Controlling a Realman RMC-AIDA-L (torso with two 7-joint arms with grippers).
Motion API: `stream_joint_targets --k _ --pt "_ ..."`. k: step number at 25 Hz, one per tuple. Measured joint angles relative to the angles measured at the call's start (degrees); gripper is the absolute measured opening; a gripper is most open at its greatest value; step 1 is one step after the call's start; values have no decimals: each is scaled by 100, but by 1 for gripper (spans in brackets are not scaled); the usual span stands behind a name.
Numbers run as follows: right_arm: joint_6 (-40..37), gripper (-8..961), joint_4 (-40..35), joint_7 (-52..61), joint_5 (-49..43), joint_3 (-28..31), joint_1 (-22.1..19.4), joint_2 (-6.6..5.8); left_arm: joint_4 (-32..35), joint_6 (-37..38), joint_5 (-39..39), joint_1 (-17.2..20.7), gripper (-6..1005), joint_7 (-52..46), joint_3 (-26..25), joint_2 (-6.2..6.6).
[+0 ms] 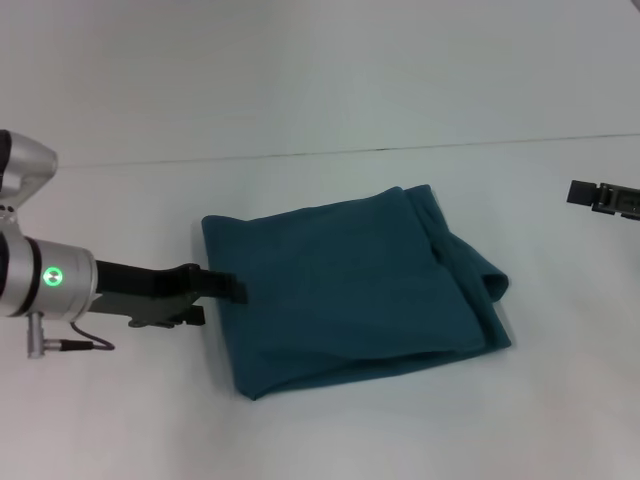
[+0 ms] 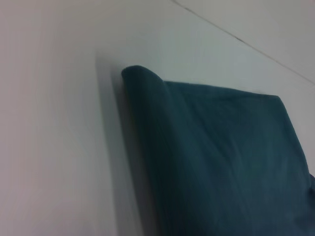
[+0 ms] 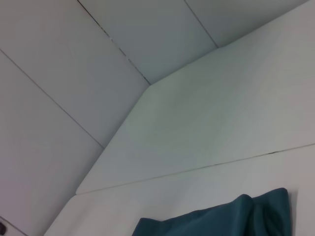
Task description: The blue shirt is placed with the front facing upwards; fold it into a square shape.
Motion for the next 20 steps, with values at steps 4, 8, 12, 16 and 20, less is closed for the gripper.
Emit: stream_joint_targets --k 4,8,12,16,20 --pt "-1 946 10 -6 3 17 1 0 -175 -117 3 -86 794 -23 7 -24" --pt "-3 945 10 -8 4 41 -7 -1 -246 -206 6 -113 811 -71 19 -62" --pt "-5 945 10 -9 4 50 -22 0 -250 -217 8 -125 829 -43 24 -91" --pt "-24 945 9 -10 4 65 -31 0 -194 -229 8 -104 846 -23 26 -113" --pt "-50 945 7 -10 4 102 -35 -1 -199 -234 13 -107 864 -24 28 -116"
